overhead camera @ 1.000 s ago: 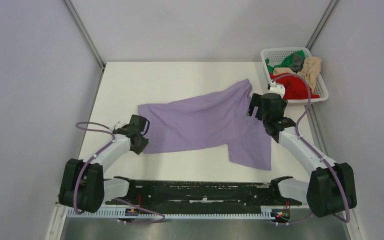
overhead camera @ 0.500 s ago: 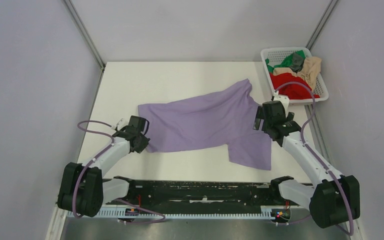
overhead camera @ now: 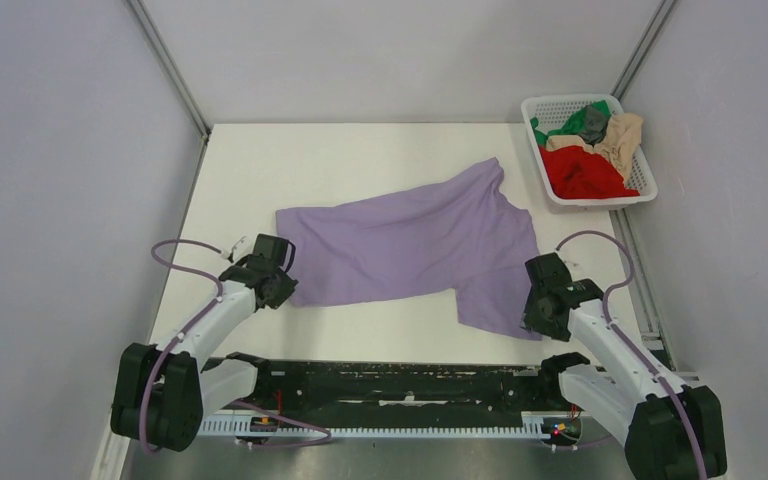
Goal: Fold and stack the t-shirts
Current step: Flatten out the tshirt
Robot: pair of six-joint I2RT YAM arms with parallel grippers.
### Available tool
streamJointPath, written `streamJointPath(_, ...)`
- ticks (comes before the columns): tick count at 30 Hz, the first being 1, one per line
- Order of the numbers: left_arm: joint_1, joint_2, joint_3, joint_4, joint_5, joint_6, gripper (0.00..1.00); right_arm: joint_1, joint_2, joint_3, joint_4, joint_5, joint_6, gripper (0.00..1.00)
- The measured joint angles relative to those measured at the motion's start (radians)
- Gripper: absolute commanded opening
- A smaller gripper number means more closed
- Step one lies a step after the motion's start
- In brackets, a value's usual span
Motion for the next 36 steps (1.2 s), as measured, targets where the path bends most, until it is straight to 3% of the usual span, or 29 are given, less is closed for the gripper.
streamJointPath(17, 0.000, -0.034, -0.019, -0.006, 0.001, 0.000, 0.02, 0.000, -0.049, -0.093, 0.155, -0.063, 0.049, 0.47)
streamJointPath(25, 0.000, -0.029, -0.019, -0.007, 0.002, 0.001, 0.02, 0.000, -0.059, -0.154, 0.367, -0.033, 0.044, 0.30)
streamJointPath(29, 0.000, -0.027, -0.019, -0.007, 0.002, 0.001, 0.02, -0.002, -0.048, -0.192, 0.502, -0.033, 0.047, 0.00)
streamJointPath(36, 0.000, -0.027, -0.013, -0.031, 0.002, 0.013, 0.02, -0.004, -0.042, -0.224, 0.642, -0.054, 0.056, 0.00)
